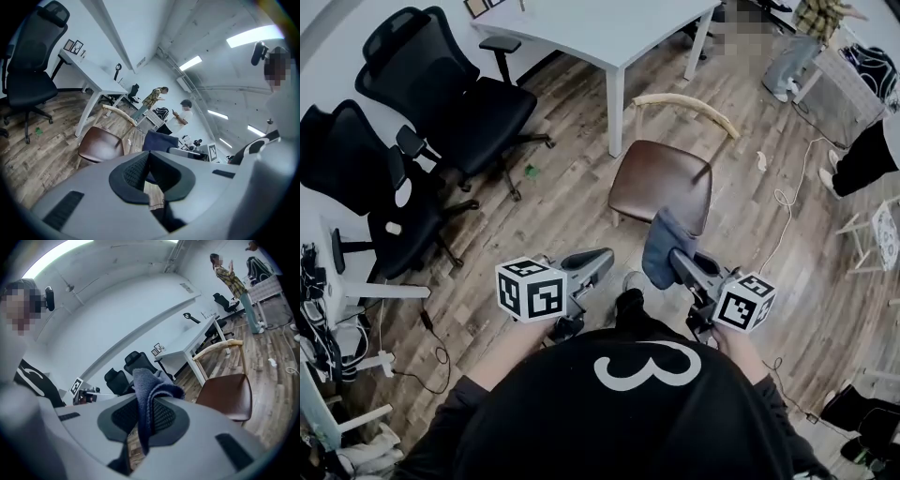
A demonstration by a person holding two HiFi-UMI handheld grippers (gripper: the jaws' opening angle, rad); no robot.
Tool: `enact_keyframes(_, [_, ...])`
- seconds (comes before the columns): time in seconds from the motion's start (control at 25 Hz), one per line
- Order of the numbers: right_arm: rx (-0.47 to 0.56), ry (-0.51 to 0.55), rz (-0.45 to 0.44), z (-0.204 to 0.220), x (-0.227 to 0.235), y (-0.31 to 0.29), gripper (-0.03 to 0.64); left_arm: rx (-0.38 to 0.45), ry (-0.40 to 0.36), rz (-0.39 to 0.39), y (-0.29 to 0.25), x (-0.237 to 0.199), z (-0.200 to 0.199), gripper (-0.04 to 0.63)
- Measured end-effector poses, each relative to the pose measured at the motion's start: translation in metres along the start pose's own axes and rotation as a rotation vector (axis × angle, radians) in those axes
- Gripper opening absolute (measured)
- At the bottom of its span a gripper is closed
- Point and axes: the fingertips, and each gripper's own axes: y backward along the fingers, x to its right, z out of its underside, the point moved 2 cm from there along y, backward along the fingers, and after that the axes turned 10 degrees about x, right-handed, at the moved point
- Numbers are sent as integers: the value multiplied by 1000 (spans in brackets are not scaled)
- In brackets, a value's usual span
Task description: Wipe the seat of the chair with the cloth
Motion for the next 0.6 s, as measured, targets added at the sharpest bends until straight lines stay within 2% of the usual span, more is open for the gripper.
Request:
enact_keyframes(0.2, [-37, -42, 21, -24, 72, -32, 49, -64, 10, -38, -77, -42, -29, 14])
enact_keyframes(0.36, [-68, -83, 67, -25, 122, -48, 49, -150, 8, -71, -130, -69, -29, 14])
enact_keyframes(0.52, [-99, -88, 89, -23, 151, -59, 49, -208, -5, -72, -163, -81, -33, 14])
enact_keyframes(0.6, [-105, -104, 103, -21, 160, -64, 49, -220, 24, -73, -171, -89, -33, 14])
